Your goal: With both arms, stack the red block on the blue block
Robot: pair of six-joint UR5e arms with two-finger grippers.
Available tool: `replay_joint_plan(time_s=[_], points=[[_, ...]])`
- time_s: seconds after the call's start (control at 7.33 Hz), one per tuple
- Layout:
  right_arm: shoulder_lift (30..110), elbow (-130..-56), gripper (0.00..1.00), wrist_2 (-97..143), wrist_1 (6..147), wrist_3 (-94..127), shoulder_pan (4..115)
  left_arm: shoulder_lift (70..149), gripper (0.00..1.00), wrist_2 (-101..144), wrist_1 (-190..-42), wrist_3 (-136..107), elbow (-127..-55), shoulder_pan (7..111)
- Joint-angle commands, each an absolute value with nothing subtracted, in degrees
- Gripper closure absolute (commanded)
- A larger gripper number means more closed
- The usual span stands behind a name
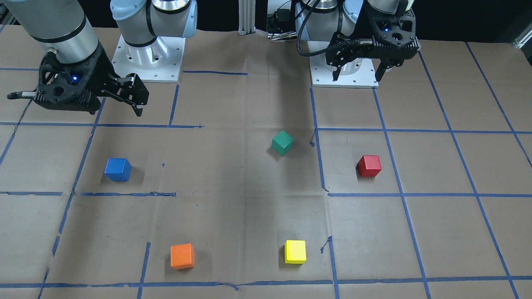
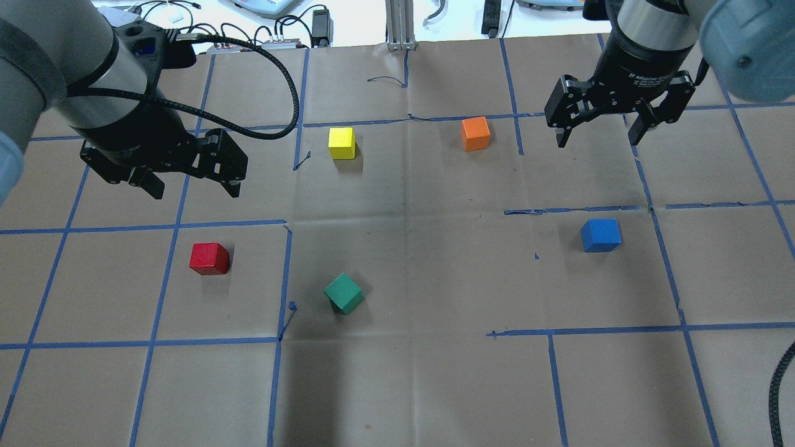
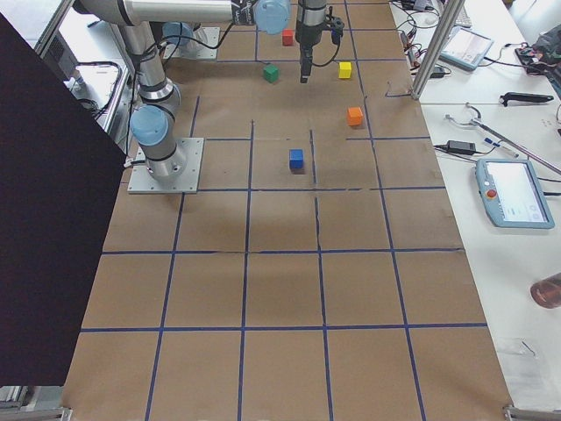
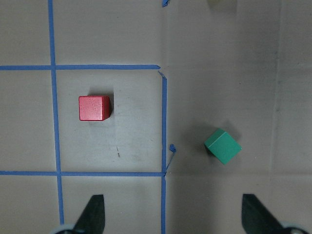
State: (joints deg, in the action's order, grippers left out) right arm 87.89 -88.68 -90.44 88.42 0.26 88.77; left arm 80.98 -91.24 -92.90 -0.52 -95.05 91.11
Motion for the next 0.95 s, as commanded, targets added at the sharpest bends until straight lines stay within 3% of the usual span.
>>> replay_joint_plan(time_s=[0.0, 0.82], points=[[87.89, -88.68, 0.0, -90.44, 88.42, 0.26, 88.77, 80.86, 0.0, -91.14, -92.9, -0.53, -94.92, 91.14], [87.89, -88.68, 0.0, -90.44, 88.42, 0.26, 88.77, 80.16, 0.0, -90.88, -92.99, -1.23, -95.27, 91.14]])
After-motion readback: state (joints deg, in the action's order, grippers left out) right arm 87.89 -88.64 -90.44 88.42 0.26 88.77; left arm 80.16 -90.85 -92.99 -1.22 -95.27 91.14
